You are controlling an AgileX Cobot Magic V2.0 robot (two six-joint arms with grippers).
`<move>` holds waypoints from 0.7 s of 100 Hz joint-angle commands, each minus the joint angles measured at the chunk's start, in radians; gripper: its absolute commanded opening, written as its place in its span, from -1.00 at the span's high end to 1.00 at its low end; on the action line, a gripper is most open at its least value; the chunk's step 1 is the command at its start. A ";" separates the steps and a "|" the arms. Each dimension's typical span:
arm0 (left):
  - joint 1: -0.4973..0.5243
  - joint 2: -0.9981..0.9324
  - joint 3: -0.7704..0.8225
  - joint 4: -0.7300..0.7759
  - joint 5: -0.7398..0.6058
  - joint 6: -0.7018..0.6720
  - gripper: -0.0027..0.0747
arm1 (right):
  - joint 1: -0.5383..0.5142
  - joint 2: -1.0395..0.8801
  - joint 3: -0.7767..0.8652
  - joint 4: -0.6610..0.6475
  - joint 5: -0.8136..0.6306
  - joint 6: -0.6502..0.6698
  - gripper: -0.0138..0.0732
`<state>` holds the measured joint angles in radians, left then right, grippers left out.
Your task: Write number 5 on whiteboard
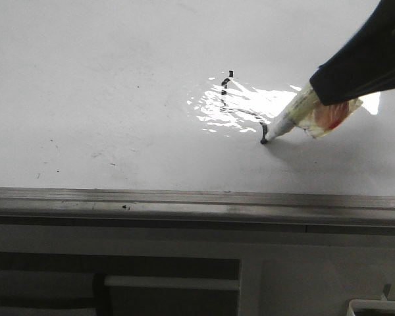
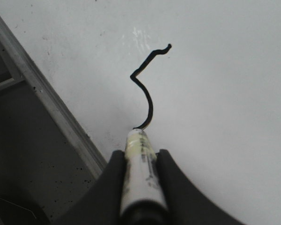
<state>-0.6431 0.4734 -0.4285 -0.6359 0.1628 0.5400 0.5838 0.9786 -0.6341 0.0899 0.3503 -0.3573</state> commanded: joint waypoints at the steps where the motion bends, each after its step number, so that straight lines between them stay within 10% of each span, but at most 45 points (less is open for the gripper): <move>1: 0.001 0.003 -0.028 -0.013 -0.061 -0.009 0.98 | 0.015 0.023 -0.003 -0.032 -0.053 -0.002 0.78; 70: 0.001 0.003 -0.028 -0.013 -0.061 -0.009 0.98 | 0.032 -0.018 -0.077 -0.066 -0.184 -0.002 0.78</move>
<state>-0.6431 0.4734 -0.4285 -0.6359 0.1628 0.5383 0.6536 0.9596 -0.6760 0.0341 0.2458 -0.3573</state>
